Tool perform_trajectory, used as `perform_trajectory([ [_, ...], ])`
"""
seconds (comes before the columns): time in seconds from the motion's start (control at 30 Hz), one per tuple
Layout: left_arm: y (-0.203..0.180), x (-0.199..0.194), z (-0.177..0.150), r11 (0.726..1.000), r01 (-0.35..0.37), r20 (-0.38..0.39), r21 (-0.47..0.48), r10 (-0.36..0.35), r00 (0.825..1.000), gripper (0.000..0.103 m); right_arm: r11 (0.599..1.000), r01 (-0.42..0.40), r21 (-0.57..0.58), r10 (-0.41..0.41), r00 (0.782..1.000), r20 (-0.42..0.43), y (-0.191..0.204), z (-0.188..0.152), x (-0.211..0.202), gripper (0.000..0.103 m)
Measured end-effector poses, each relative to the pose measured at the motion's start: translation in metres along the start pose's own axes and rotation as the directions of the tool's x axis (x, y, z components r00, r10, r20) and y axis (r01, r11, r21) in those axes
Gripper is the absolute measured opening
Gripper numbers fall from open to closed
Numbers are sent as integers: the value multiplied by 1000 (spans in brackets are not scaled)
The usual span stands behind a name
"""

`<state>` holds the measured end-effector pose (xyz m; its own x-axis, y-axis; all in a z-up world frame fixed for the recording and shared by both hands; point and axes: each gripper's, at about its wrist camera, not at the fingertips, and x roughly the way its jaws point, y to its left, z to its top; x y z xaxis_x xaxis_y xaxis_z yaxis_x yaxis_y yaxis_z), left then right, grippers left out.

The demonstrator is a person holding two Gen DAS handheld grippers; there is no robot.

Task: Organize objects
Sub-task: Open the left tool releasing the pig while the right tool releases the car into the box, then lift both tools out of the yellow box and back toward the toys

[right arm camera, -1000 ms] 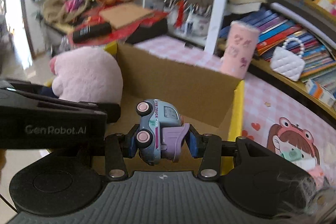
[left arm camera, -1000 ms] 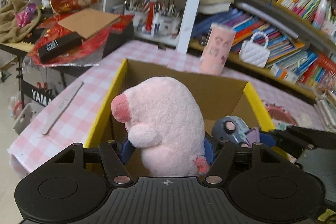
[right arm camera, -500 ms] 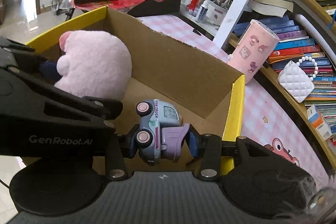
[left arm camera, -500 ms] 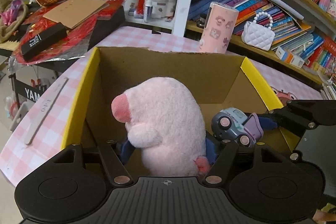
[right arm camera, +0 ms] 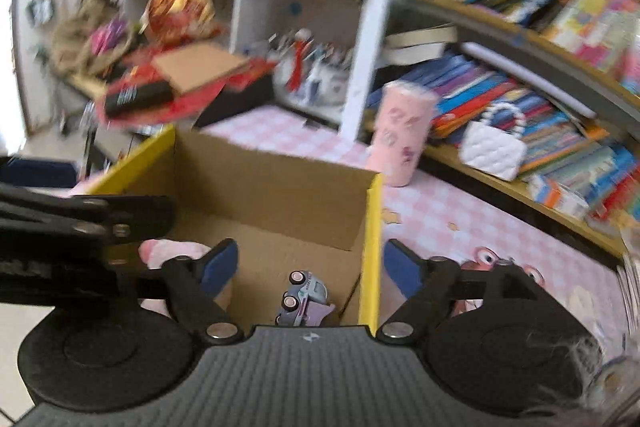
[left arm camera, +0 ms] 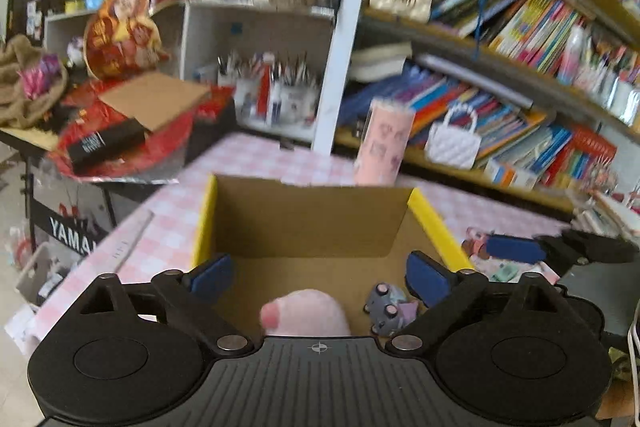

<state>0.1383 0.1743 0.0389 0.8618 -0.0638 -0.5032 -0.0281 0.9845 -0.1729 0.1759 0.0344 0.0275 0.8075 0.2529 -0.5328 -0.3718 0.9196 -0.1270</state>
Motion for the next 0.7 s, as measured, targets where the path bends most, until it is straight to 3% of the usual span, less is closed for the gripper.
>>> perform_trajectory([
  [0.13,9,-38,-11,998,-39,48,-46,42,998,102,994,46,101,-51,998,39,4,-17,-39,91],
  [0.3,24,-71,-39,990,-103,36,-96,107,994,103,985,66,162,-74,996,42,18,-52,-76,103],
  [0.43,29,-94,-63,983,-161,9,-92,162,987,103,983,57,176,-64,997,33,34,-78,-98,103],
  [0.7,29,-126,-95,978,-194,-22,-80,193,981,103,975,36,218,-33,999,-20,55,-115,-126,103],
])
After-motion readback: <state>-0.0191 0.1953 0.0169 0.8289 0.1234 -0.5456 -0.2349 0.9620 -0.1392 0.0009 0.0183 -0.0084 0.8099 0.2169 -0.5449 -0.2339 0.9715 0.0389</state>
